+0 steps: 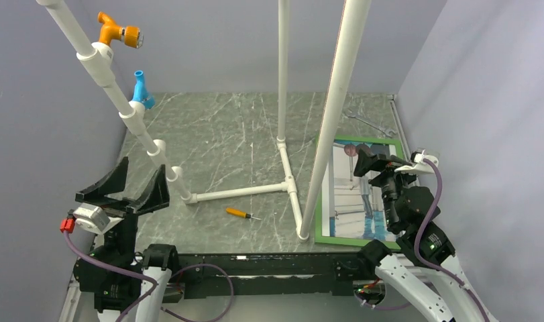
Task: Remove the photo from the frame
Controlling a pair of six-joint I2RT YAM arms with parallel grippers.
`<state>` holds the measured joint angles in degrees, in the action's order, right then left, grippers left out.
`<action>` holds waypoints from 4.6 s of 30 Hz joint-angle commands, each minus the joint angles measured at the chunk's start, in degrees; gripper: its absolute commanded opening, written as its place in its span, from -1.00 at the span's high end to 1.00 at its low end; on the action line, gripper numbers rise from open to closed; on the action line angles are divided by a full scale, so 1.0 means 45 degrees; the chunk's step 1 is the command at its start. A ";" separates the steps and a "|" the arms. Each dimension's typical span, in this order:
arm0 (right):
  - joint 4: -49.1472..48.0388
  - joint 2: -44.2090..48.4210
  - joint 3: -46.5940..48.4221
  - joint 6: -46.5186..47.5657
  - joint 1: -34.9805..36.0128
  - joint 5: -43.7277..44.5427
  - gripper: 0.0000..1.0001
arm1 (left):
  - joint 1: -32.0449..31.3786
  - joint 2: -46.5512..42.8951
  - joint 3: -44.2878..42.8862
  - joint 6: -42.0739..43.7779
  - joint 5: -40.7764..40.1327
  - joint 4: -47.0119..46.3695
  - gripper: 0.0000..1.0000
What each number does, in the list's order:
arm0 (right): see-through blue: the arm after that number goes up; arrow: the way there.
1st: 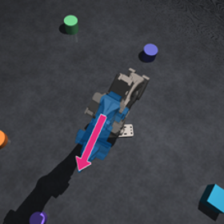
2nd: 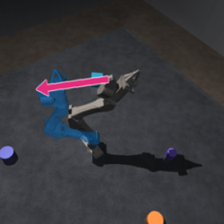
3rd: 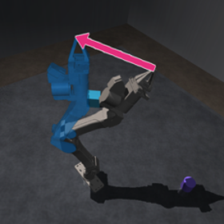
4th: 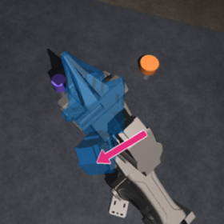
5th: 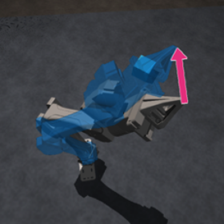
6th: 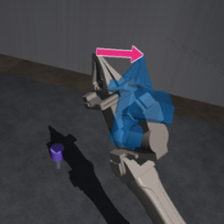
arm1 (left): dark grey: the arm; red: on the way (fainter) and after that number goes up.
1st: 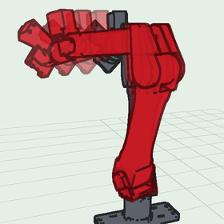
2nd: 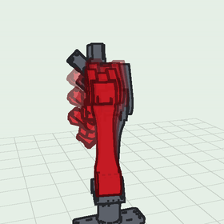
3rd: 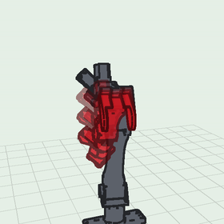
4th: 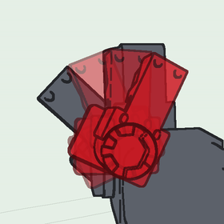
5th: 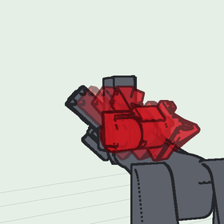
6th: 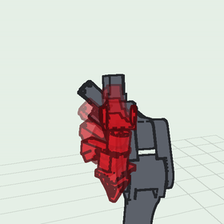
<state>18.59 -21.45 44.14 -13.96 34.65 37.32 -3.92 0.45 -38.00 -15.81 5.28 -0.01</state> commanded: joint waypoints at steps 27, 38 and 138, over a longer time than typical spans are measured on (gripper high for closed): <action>0.1977 -0.4382 0.1999 -0.0267 0.0051 -0.4187 -1.00 | 0.0012 0.4038 -0.3838 -0.0481 -0.0253 0.6449 -0.98; 0.2202 -0.4717 0.2007 -0.0322 0.0044 -0.4486 -1.00 | 0.0012 0.7120 -0.5482 -0.0351 -0.1134 0.8620 -0.98; -0.2922 -0.9961 -0.2010 -0.3453 -0.2366 -1.0159 -1.00 | -1.0761 1.3759 -0.0532 -0.3452 -0.0881 0.0993 -0.99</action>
<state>15.07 -62.46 35.66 -31.07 26.28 -0.93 -51.92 53.01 -40.58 -32.10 5.06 16.03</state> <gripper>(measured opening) 0.997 0.994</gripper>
